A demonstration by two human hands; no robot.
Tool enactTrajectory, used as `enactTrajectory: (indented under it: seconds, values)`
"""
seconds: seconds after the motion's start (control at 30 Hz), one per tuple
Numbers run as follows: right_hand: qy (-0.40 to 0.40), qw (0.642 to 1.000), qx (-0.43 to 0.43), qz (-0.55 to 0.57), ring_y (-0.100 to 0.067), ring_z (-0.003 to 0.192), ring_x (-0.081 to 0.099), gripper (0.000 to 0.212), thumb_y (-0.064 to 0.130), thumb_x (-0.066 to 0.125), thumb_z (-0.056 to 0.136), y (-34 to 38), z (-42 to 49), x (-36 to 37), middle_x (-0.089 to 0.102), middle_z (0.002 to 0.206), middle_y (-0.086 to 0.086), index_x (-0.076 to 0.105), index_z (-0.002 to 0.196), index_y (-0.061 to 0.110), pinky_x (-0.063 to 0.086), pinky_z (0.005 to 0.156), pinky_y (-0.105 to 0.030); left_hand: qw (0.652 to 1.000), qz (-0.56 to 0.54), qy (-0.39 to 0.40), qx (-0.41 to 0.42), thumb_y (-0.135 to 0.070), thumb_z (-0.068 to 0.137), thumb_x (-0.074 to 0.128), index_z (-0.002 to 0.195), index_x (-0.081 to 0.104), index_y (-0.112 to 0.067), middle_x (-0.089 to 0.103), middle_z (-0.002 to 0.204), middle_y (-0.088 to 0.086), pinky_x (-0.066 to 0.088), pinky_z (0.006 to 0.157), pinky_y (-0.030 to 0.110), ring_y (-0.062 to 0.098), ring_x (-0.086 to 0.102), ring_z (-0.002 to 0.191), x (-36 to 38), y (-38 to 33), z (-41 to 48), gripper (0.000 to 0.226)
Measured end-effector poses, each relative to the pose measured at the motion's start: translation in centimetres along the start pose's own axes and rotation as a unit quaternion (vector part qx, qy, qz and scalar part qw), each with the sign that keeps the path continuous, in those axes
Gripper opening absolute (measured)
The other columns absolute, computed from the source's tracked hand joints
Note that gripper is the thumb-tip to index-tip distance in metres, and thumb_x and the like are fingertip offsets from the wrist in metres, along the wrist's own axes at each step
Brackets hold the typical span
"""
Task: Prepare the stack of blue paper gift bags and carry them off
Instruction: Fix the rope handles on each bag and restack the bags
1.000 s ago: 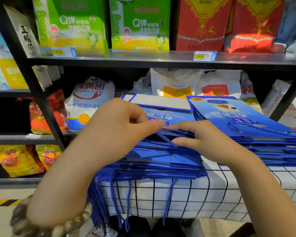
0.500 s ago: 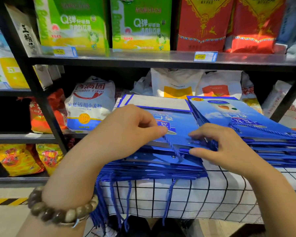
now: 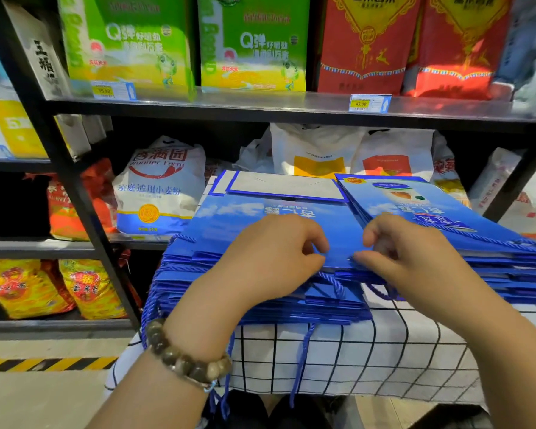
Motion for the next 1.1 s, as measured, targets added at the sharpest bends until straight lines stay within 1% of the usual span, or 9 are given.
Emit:
enactTrajectory:
  seconds: [0.17,0.33,0.4,0.53,0.63,0.7,0.83,0.97,1.1]
  values:
    - [0.014,0.942,0.098,0.32,-0.015,0.033,0.046,0.027,0.003,0.064,0.08,-0.2,0.4,-0.4,0.058,0.049,-0.003,0.053,0.096,0.022,0.031,0.034,-0.022,0.996,-0.087,0.013,0.027,-0.02,0.083,0.063,0.07,0.06,-0.034,0.062,0.075,-0.013,0.05,0.078,0.026,0.002,0.057,0.073,0.2,-0.4,0.0,0.02]
    - [0.015,0.882,0.109,0.459,-0.012,0.04,0.049,0.03,0.003,0.063,0.071,0.9,0.3,0.4,0.064,0.058,-0.005,0.054,0.096,0.017,0.036,0.035,-0.019,0.983,-0.17,0.041,0.056,-0.036,0.076,0.071,0.078,0.072,-0.028,0.061,0.074,-0.01,0.043,0.067,0.014,-0.001,0.053,0.068,0.4,-1.4,-0.4,0.008]
    - [0.023,0.862,0.109,0.495,-0.011,0.042,0.051,0.035,0.008,0.062,0.063,1.0,0.4,0.9,0.066,0.061,-0.007,0.053,0.096,0.015,0.039,0.036,-0.019,0.987,-0.136,0.05,0.063,-0.036,0.071,0.076,0.079,0.072,-0.026,0.056,0.077,-0.006,0.044,0.073,0.022,0.005,0.052,0.073,1.0,-1.6,-0.2,0.013]
    - [0.028,0.859,0.115,0.498,-0.01,0.044,0.055,0.024,-0.002,0.056,0.079,1.1,0.4,1.2,0.069,0.065,-0.006,0.053,0.097,0.014,0.043,0.038,-0.018,0.988,-0.15,0.021,0.044,-0.032,0.076,0.074,0.074,0.073,-0.014,0.057,0.076,0.016,0.043,0.067,0.035,0.024,0.05,0.07,1.1,-1.6,0.4,0.018]
    - [-0.004,0.894,0.119,0.432,-0.012,0.044,0.054,0.016,0.003,0.059,0.083,0.0,0.5,0.4,0.066,0.061,-0.001,0.056,0.093,0.015,0.042,0.038,-0.021,0.984,-0.175,0.019,0.031,-0.029,0.084,0.065,0.062,0.06,-0.008,0.047,0.055,0.001,0.034,0.054,0.024,0.009,0.04,0.053,1.0,-1.2,0.3,0.031]
    - [-0.025,0.932,0.111,0.345,-0.012,0.043,0.049,0.005,0.012,0.061,0.084,-0.6,0.4,-0.5,0.059,0.055,0.003,0.059,0.08,0.016,0.038,0.039,-0.021,0.967,-0.253,0.003,0.004,-0.026,0.09,0.057,0.062,0.053,-0.012,0.055,0.061,-0.002,0.04,0.056,0.018,0.006,0.047,0.054,0.5,-0.7,0.4,0.031]
    - [0.092,0.979,0.07,0.167,-0.006,0.048,0.044,0.014,0.03,0.069,0.075,0.8,-0.3,1.5,0.054,0.051,0.006,0.069,0.066,0.02,0.036,0.046,-0.013,0.899,-0.436,-0.029,-0.034,-0.027,0.096,0.045,0.071,0.053,-0.013,0.063,0.06,-0.003,0.046,0.055,0.019,0.007,0.053,0.049,-0.9,0.0,0.6,0.029]
    - [0.134,0.99,-0.009,0.041,-0.011,0.051,0.044,0.031,0.031,0.067,0.078,2.9,-0.3,2.9,0.065,0.069,-0.014,0.055,0.055,0.013,0.036,0.051,-0.025,0.87,-0.491,-0.04,-0.027,-0.026,0.096,0.046,0.073,0.057,-0.013,0.061,0.055,-0.003,0.046,0.049,0.017,0.007,0.053,0.045,-1.8,-0.3,0.9,0.028]
    - [0.094,0.973,0.01,0.211,-0.007,0.044,0.053,0.023,0.015,0.061,0.085,4.1,0.5,1.7,0.066,0.057,0.001,0.061,0.066,0.002,0.04,0.042,-0.019,0.905,-0.421,-0.047,-0.038,-0.034,0.099,0.035,0.085,0.065,-0.016,0.068,0.065,-0.002,0.047,0.062,0.022,0.01,0.06,0.059,-2.7,0.9,0.8,0.038]
Point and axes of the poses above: each hand's wrist, its own z-axis towards the middle knuckle, its own x-axis out of the palm, y = z × x, the point moved 10 cm from there along z, towards the middle knuckle
